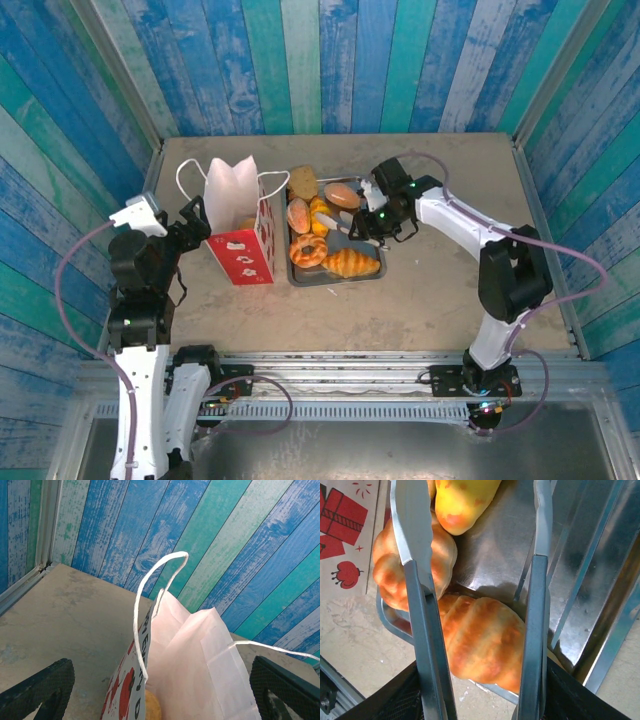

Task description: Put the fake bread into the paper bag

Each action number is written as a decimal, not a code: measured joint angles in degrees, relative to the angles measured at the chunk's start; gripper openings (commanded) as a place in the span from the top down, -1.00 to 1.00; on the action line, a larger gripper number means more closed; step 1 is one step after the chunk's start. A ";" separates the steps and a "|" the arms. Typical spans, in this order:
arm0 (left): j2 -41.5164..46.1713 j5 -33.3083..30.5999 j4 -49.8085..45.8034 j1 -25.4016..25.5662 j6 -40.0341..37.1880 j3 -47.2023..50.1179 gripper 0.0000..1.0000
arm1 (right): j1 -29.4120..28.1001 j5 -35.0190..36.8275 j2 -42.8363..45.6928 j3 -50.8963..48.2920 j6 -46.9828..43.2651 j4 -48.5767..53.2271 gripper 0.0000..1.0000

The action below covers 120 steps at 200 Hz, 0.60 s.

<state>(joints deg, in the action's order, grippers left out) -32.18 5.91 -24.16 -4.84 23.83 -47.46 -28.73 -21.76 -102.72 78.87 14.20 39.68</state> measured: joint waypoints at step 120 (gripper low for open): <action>-1.07 -0.04 0.57 0.00 0.00 0.00 -0.88 | -0.02 -2.75 -4.96 2.60 0.17 -1.42 -0.03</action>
<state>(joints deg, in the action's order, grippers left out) -33.26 5.87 -23.59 -4.84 23.83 -47.46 -28.75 -24.51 -107.68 81.47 14.37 38.26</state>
